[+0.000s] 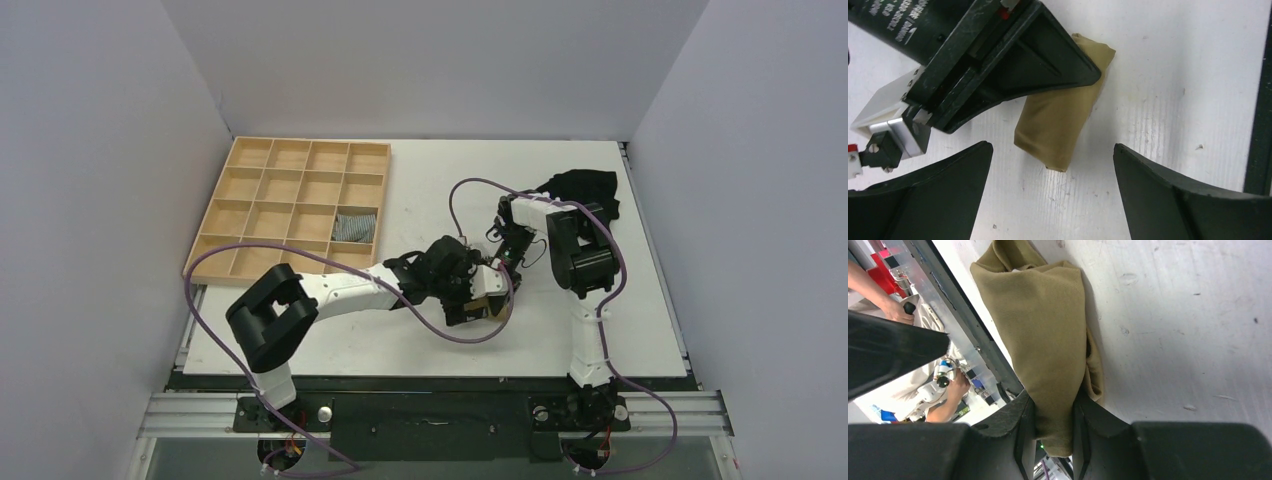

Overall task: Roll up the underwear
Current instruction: Roll the underwear to the center of the board.

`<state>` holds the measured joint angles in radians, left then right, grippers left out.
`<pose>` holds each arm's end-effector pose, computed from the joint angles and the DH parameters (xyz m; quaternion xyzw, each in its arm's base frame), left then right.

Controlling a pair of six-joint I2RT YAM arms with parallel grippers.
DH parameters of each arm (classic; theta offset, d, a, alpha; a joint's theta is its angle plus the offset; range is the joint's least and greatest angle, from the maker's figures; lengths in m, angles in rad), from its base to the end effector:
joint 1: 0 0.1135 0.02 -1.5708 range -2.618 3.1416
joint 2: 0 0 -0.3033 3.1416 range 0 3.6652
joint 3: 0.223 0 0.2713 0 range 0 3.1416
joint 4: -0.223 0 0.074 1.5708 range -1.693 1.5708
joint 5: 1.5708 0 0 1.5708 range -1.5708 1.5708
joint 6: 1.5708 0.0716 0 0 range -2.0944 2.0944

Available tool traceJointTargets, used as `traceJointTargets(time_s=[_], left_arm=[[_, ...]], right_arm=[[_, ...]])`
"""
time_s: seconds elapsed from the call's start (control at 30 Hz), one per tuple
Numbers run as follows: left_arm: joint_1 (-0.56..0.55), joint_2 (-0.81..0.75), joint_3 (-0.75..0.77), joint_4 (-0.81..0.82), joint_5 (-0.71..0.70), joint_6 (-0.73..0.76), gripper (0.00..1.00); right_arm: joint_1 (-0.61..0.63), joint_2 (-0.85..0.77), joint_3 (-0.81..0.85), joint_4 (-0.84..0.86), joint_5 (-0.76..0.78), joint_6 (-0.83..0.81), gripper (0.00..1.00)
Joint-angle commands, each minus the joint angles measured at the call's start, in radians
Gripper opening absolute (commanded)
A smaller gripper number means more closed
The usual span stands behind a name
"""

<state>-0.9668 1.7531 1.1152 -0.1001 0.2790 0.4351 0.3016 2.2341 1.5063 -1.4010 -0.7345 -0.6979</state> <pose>0.2274 -0.3642 0.2063 0.6271 0.6559 -0.2279 0.3531 0.3456 0.1578 0.1134 0.3432 -0.8349 -0.3890 0.1841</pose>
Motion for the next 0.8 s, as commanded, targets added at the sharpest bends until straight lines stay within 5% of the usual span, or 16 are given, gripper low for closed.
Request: traceJointTargets(time_s=[0.0, 0.77], left_arm=[[-0.031, 0.038, 0.003, 0.1, -0.096, 0.075, 0.91], [-0.103, 0.205, 0.098, 0.12, -0.168, 0.197, 0.97]], right_arm=[[-0.009, 0.054, -0.001, 0.127, 0.106, -0.039, 0.0], [-0.018, 0.127, 0.065, 0.014, 0.053, -0.112, 0.0]])
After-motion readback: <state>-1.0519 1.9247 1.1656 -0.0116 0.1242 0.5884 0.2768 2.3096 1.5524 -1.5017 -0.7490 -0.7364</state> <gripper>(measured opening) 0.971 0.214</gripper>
